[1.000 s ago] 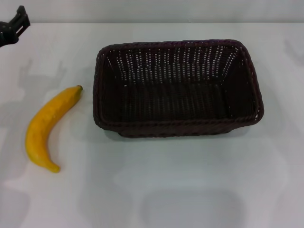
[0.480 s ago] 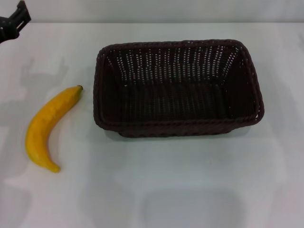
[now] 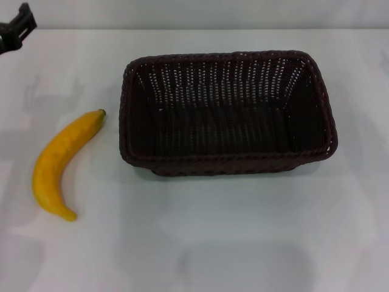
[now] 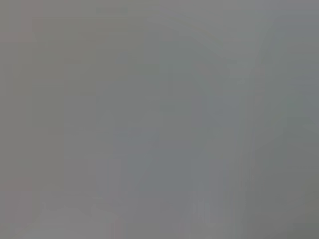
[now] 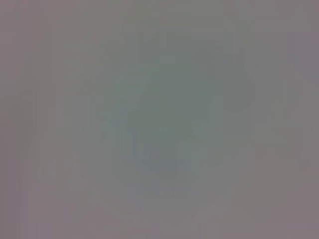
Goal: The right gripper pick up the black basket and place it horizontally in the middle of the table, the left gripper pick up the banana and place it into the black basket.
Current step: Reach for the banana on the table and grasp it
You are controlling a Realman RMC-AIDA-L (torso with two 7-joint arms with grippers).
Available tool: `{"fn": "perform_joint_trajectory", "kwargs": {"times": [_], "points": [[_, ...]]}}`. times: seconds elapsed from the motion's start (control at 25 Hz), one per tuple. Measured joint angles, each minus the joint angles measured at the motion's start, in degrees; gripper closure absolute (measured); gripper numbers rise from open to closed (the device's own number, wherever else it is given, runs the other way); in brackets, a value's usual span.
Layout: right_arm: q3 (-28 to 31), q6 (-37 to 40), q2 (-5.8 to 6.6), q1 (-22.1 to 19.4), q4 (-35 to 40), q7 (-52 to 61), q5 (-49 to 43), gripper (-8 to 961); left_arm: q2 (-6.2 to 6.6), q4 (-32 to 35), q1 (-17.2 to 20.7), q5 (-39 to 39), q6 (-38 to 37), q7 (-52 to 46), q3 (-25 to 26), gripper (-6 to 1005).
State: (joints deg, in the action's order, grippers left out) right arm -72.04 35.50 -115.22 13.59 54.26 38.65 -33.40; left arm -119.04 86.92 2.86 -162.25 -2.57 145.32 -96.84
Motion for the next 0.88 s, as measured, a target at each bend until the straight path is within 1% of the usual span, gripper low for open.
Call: {"fn": "perform_joint_trajectory", "kwargs": {"times": [0.12, 0.32, 0.48, 0.56, 0.72, 0.88], "points": [[-0.1, 0.7, 0.02, 0.0, 0.0, 0.0, 0.0, 225, 0.18, 2.8, -0.1, 0.0, -7.4, 0.3, -1.3, 124], [-0.6, 0.8, 0.07, -0.1, 0.0, 0.0, 0.0, 227, 0.84, 8.2, -0.4, -0.3, -19.4, 1.5, -4.2, 124], [-0.6, 1.0, 0.09, 0.0, 0.0, 0.0, -0.2, 227, 1.0, 14.6, -0.5, -4.6, -30.5, 7.0, -5.4, 125], [-0.7, 1.0, 0.1, 0.0, -0.2, 0.0, -0.3, 227, 0.93, 17.5, -0.8, -5.4, -36.5, 9.4, -6.0, 125], [-0.6, 1.3, 0.22, 0.1, -0.2, 0.0, -0.4, 227, 0.41, 22.8, -2.9, -5.5, -50.6, 13.5, -7.4, 125], [-0.5, 1.7, 0.26, 0.3, -0.2, 0.0, -0.4, 227, 0.25, 24.3, -6.3, -5.5, -61.3, 15.3, -9.2, 125]]}}
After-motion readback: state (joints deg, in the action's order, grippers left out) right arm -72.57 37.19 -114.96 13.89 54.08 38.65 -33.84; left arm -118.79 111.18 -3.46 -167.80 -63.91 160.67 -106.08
